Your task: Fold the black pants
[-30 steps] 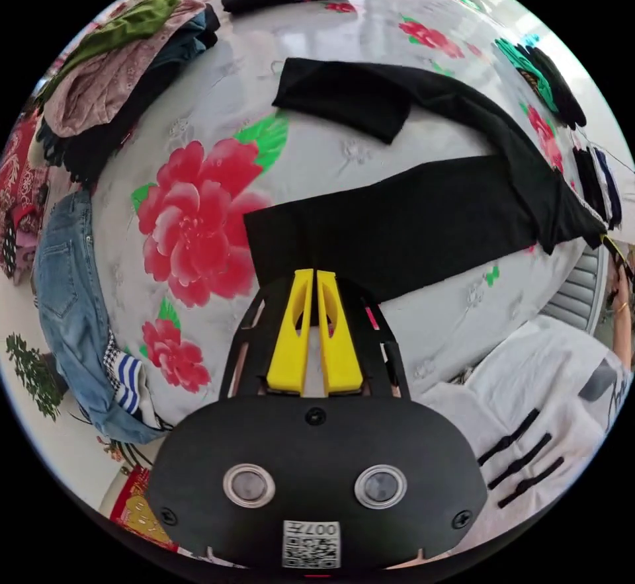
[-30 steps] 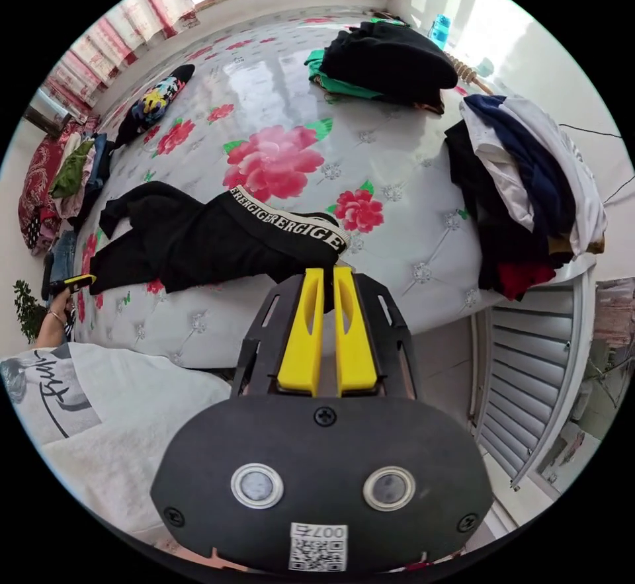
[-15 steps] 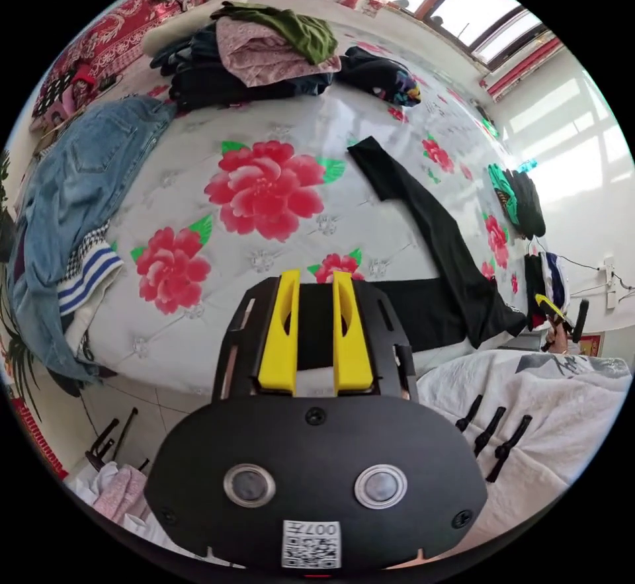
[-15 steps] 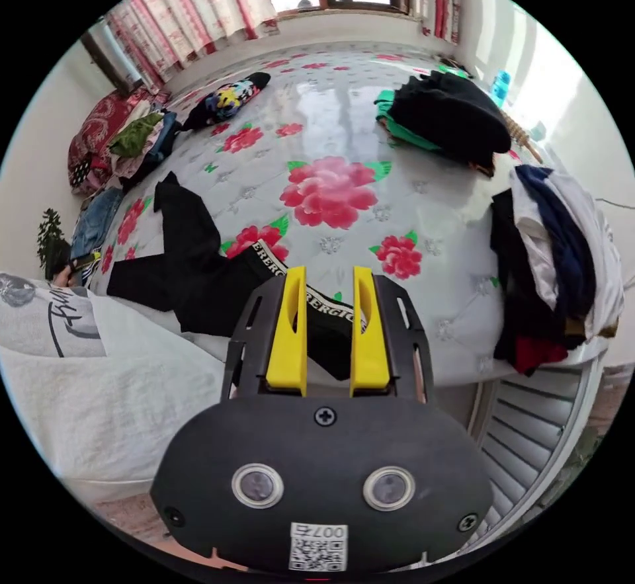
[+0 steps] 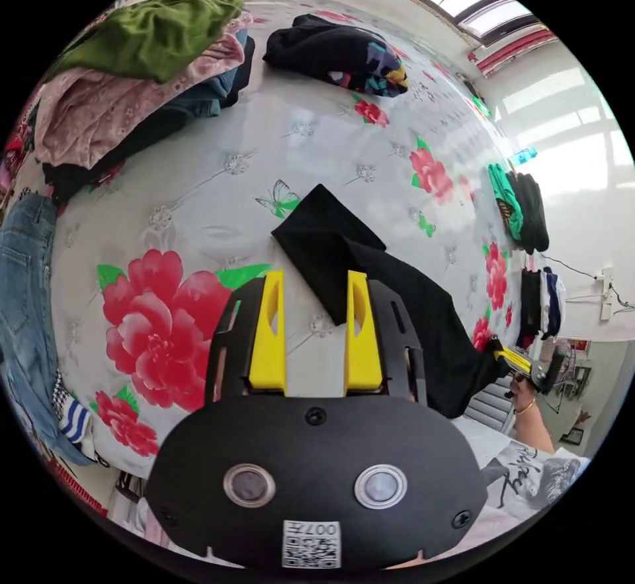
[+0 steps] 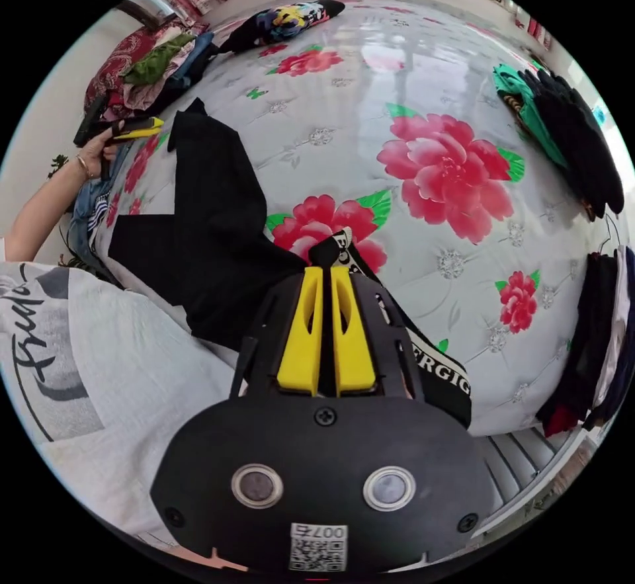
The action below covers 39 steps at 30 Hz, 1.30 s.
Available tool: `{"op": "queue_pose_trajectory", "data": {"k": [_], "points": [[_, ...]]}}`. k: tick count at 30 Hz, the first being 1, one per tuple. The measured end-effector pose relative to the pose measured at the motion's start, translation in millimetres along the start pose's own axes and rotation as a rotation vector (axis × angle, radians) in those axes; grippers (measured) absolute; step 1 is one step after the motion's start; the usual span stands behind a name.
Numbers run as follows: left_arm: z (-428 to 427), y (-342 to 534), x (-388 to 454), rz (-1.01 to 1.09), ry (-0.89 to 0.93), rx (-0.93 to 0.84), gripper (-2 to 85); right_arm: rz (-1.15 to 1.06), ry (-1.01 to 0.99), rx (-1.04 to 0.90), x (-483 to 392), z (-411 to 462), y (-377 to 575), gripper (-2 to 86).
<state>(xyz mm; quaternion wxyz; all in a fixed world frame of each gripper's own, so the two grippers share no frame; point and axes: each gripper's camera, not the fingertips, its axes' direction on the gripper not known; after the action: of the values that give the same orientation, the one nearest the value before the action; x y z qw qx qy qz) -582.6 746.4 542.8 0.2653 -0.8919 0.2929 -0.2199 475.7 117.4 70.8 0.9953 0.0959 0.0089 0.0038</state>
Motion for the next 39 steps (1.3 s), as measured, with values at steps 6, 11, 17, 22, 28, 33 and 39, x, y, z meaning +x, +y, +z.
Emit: {"op": "queue_pose_trajectory", "data": {"k": [6,11,17,22,28,33,39], "points": [[16.1,-5.3,-5.2,-0.058,-0.104,0.067,1.4,0.297,-0.088,0.281,48.1,-68.8,45.5,0.0],[-30.2,52.9,-25.1,-0.093,0.076,0.281,-0.5,0.529,-0.079,0.489,85.7,-111.9,82.3,-0.1],[-154.6,140.0,-19.4,-0.027,0.021,0.591,-0.3,0.52,0.004,0.581,104.0,-140.5,63.6,-0.1],[-149.9,106.1,-20.9,0.029,-0.113,0.538,2.7,0.425,0.023,0.519,127.0,-108.2,-17.7,0.6],[-66.8,56.4,-49.7,-0.121,-0.145,0.286,9.7,0.427,-0.029,0.405,147.3,-56.1,-78.6,3.8],[-59.9,114.1,-50.4,-0.119,-0.186,0.27,8.9,0.34,-0.024,0.406,123.0,-49.8,-41.8,5.5],[-39.5,216.4,-60.5,-0.156,-0.206,0.133,8.0,0.268,0.012,0.263,76.5,-5.9,18.7,7.0]]}}
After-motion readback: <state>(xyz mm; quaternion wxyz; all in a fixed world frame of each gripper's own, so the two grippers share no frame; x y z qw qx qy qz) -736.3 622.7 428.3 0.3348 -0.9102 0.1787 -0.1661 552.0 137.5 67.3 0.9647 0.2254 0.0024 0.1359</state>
